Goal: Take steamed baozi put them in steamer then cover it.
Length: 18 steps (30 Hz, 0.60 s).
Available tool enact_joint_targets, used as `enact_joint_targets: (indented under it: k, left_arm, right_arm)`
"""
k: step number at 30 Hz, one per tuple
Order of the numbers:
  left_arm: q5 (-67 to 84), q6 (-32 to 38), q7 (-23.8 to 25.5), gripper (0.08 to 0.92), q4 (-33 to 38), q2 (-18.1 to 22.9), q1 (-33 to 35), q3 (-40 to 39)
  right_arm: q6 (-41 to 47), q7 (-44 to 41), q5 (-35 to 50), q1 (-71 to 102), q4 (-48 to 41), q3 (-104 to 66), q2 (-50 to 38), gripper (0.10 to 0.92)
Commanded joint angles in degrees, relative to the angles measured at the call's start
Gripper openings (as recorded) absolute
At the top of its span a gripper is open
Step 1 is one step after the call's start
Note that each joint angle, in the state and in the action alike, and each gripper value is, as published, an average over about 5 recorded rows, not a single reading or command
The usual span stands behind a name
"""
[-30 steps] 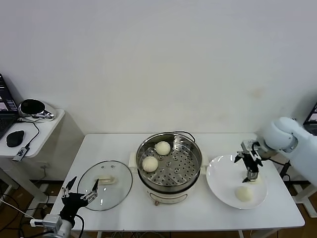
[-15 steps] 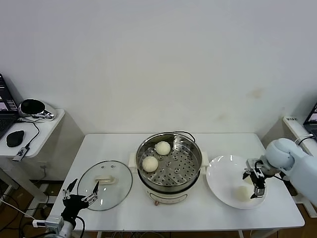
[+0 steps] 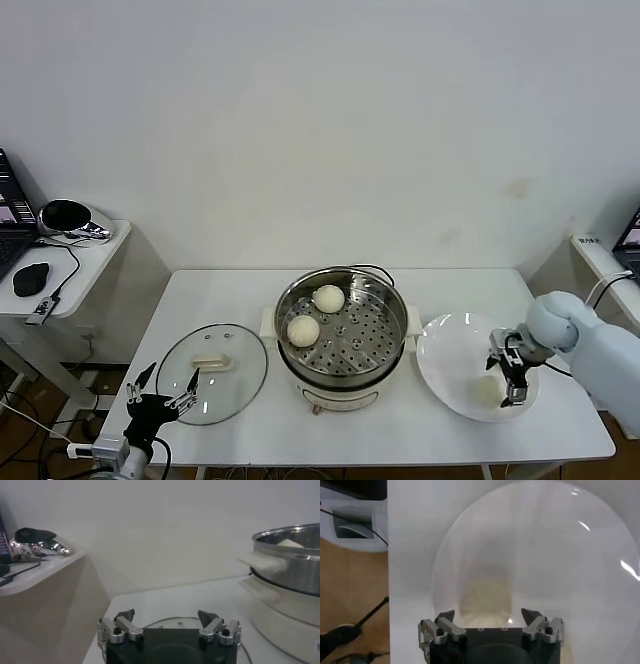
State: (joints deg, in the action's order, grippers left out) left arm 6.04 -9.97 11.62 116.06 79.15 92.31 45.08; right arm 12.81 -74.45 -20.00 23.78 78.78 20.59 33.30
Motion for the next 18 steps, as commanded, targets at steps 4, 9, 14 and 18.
enact_joint_targets:
  k: [4, 9, 14, 18]
  left_arm:
    - [-0.1, 0.1, -0.1, 0.823, -0.1, 0.0, 0.1, -0.1]
    - [-0.2, 0.1, -0.1, 0.823, -0.1, 0.2, 0.1, -0.3]
    - [-0.3, 0.1, -0.1, 0.823, -0.2, 0.2, 0.0, -0.5]
    - [-0.3, 0.2, -0.1, 0.823, -0.1, 0.2, 0.0, -0.6]
  right_arm:
    - [-0.3, 0.2, -0.9, 0.8, -1.4, 0.0, 1.0, 0.819]
    - [-0.3, 0.1, -1.0, 0.4, -1.4, 0.0, 0.9, 0.726]
    - [-0.2, 0.1, -0.1, 0.1, -1.6, -0.2, 1.0, 0.607]
    - [0.2, 0.3, 1.3, -0.6, -1.5, -0.3, 0.4, 0.537]
